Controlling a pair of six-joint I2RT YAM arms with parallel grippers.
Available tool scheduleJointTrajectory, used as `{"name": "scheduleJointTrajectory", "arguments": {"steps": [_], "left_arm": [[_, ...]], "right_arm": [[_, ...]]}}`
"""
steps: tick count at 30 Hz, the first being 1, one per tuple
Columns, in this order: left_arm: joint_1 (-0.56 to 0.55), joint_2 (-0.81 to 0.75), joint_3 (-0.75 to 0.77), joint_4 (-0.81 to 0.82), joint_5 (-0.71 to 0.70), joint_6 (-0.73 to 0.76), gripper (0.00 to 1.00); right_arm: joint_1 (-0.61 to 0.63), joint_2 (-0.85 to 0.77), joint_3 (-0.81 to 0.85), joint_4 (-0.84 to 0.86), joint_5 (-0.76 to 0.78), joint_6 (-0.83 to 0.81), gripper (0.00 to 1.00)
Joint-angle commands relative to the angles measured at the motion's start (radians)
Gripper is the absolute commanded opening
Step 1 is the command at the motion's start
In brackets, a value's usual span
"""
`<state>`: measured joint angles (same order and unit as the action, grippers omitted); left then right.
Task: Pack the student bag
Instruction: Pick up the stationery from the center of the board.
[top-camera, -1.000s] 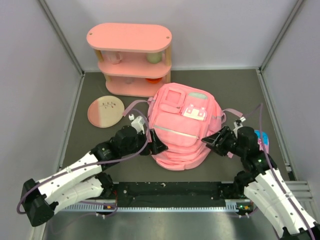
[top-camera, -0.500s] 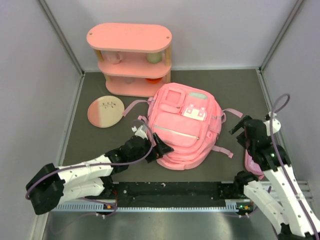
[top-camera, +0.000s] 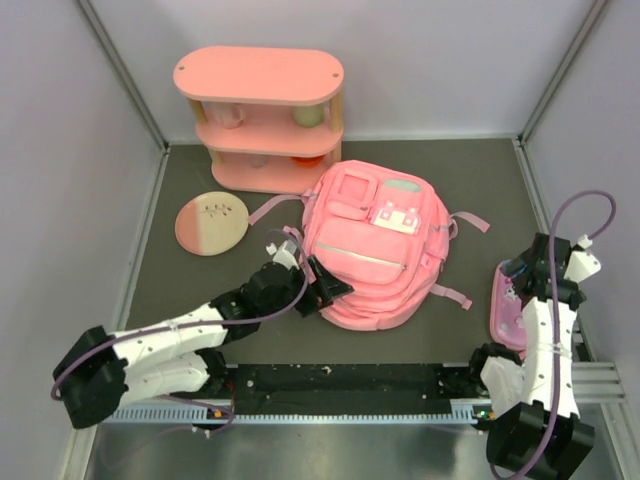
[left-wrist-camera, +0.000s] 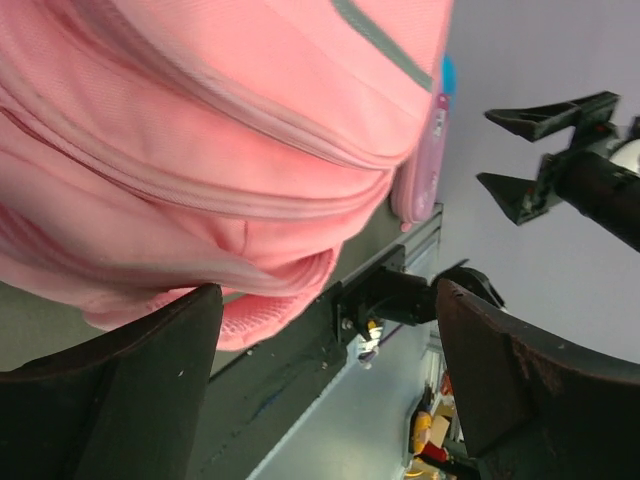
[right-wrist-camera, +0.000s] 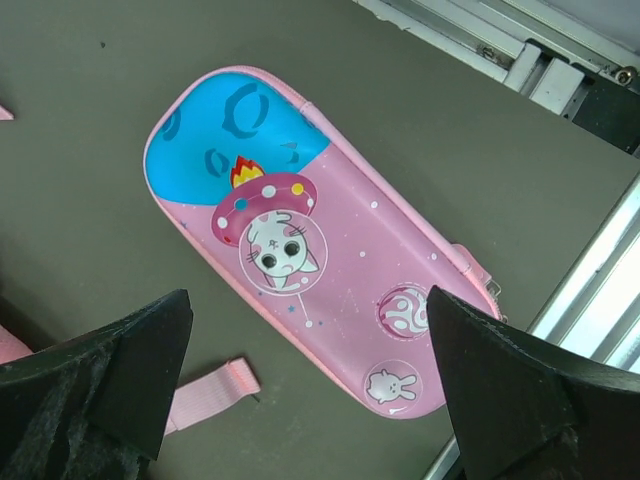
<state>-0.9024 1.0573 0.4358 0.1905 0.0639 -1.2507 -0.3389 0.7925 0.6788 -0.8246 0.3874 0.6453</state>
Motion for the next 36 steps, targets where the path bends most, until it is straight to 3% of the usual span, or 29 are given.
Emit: {"name": "scheduleJointTrajectory", "arguments": {"steps": [1,7,12,19,26,36], "left_arm": [[-0.006,-0.16,0.046,-0.109,-0.009,-0.016,0.91],[-0.006,-0.298,0.007,-0.084,-0.055,-0.009,0.95],[-0.003,-0.186,0.078,-0.002,-0.001,0.043,0.96],[-0.003,-0.019,0.165,0.032,0.083,0.099,0.96],[-0.001,0.024,0.136,0.107,0.094,0.073,0.96],[-0.001,0.067,0.142,0.139,0.136,0.068,0.95]], "right_arm": [[-0.049,0.028,0.018,0.07,-0.048,-0.058,0.99],[-0.087,0.105,-0.028,0.139,-0.077,-0.075,0.99],[-0.089,0.16,-0.071,0.206,-0.133,-0.088,0.99],[-0.088,0.275,-0.126,0.289,-0.383,-0.119,0.99],[-0.086,0.206,-0.131,0.312,-0.541,-0.122,0.99],[0.121,0.222,-0.164,0.38,-0.685,0.013,0.99]]}}
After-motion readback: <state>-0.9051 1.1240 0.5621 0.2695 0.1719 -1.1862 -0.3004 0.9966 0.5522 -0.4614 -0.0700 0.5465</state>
